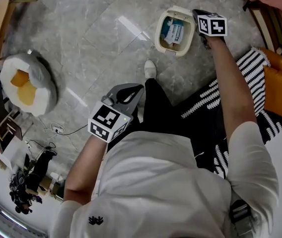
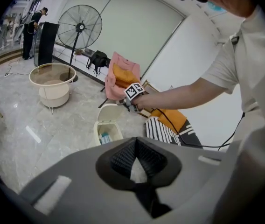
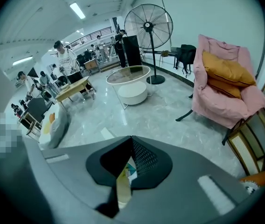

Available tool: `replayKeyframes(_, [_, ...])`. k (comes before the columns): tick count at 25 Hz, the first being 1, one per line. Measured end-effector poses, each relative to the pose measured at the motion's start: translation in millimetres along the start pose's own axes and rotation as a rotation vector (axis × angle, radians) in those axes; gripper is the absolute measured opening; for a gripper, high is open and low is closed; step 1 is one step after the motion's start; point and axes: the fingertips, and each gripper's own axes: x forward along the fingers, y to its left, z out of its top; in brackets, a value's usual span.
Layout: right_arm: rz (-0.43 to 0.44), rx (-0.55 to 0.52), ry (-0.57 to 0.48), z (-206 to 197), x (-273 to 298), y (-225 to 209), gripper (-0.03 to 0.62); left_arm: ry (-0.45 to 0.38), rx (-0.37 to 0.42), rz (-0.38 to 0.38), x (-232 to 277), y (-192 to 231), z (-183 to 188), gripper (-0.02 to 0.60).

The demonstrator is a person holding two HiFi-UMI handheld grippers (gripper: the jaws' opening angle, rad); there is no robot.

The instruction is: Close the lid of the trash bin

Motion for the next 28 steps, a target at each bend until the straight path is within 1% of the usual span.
replayKeyframes(5, [0.014,0.025,-0.012,-17,-6,14,-0.002,0.001,0.014,-0.016,7,-2,6,0.052])
replayKeyframes(13, [0.008,0.084,-0.038,-47,-11,32,-0.002,0.019,0.011,-0.022,11,-1,1,0.052])
replayKeyframes(20, [0.005,0.141,0.019,-99,-2,53,-0.002,0.024,-0.006,-0.023,10,3,-5,0.052])
replayKeyframes(24, [0.005,0.15,0.034,-116,3,61,-0.002,0.025,-0.004,-0.019,11,7,-8,0.052])
replayKeyframes(28, [0.012,0.169,0.057,-136,8,70,-0.002,0.027,-0.021,-0.014,10,11,-13,0.052])
